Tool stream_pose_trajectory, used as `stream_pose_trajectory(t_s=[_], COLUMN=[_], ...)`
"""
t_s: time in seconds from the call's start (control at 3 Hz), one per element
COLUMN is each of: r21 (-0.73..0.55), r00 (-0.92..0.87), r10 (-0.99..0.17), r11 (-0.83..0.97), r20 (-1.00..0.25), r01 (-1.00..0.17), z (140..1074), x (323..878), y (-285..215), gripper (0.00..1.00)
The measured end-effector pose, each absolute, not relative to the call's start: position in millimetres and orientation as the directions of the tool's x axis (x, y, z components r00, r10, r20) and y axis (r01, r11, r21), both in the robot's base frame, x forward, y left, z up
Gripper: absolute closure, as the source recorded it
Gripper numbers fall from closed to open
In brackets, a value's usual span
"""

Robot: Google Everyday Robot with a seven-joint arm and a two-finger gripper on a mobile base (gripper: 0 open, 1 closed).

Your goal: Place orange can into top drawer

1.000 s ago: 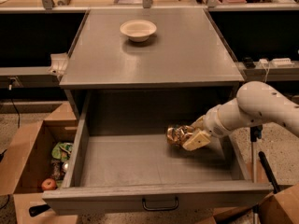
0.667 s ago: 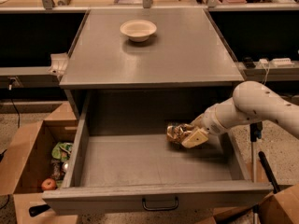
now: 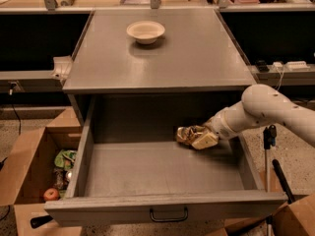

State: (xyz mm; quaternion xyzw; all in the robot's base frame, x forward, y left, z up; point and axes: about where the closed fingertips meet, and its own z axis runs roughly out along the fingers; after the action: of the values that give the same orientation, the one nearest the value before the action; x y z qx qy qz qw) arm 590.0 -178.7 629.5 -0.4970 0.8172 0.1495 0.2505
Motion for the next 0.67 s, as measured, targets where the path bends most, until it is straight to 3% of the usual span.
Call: stream_pose_trajectory(t_s=[0.33, 0.67], r21=[-0.004, -0.014], r00=[-0.38, -0.361], r10=[-0.738, -0.725], r11=[0.461, 0.455], r20=[-0.558, -0.586], r01=[-0.888, -0.891], z=[628.6, 640.3], x=[591.3, 591.1], y=[-178.5, -178.8], gripper=[0.04, 0.0])
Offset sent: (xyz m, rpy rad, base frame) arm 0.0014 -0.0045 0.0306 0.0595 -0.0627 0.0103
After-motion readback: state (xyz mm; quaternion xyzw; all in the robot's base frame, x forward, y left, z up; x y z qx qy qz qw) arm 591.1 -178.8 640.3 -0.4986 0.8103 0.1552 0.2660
